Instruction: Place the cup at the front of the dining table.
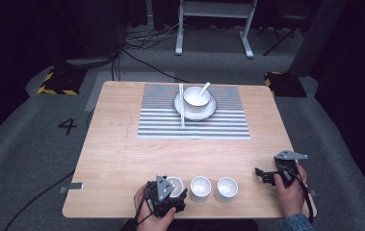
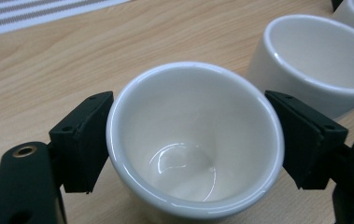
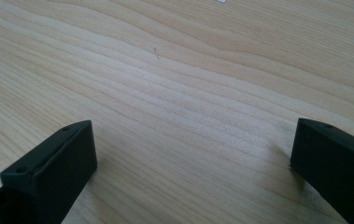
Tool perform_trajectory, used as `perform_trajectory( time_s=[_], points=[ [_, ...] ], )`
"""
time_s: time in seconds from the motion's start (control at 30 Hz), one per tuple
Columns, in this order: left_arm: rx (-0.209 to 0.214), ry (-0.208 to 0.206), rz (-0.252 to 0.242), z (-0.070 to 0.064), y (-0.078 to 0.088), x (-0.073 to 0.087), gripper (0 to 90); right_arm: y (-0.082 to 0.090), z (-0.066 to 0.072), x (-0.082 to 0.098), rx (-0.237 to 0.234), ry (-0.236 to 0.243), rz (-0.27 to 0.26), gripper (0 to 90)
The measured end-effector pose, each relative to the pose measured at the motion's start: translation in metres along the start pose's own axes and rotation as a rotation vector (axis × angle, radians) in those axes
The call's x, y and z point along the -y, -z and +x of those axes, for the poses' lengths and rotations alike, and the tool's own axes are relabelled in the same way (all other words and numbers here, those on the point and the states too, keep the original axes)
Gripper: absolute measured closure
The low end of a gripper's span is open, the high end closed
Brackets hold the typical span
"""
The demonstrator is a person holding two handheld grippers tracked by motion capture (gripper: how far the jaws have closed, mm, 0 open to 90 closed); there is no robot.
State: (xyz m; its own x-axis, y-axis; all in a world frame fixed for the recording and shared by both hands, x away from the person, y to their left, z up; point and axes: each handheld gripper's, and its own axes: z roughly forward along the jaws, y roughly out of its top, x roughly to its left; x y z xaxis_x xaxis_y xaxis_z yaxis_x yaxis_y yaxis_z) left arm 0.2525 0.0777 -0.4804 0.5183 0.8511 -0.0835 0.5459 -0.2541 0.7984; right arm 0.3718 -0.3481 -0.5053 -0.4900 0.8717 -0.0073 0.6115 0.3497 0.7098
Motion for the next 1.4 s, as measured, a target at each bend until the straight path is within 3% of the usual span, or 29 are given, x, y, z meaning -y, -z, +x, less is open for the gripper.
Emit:
perform_trajectory(
  time_s=[0.13, 0.63, 1.4],
  points=[
    [-0.001, 0.018, 0.01, 0.0, -0.003, 0.003, 23.5, 0.0, 0.0, 0.0, 0.0, 0.0, 0.0, 0.5],
    [-0.027, -0.019, 0.008, -0.003, -0.004, 0.005, 26.2, 0.0, 0.0, 0.0, 0.0, 0.0, 0.0, 0.5],
    [0.016, -0.01, 0.037, 0.001, 0.001, -0.006, 26.6, 0.0, 0.0, 0.0, 0.0, 0.0, 0.0, 0.5]
  ],
)
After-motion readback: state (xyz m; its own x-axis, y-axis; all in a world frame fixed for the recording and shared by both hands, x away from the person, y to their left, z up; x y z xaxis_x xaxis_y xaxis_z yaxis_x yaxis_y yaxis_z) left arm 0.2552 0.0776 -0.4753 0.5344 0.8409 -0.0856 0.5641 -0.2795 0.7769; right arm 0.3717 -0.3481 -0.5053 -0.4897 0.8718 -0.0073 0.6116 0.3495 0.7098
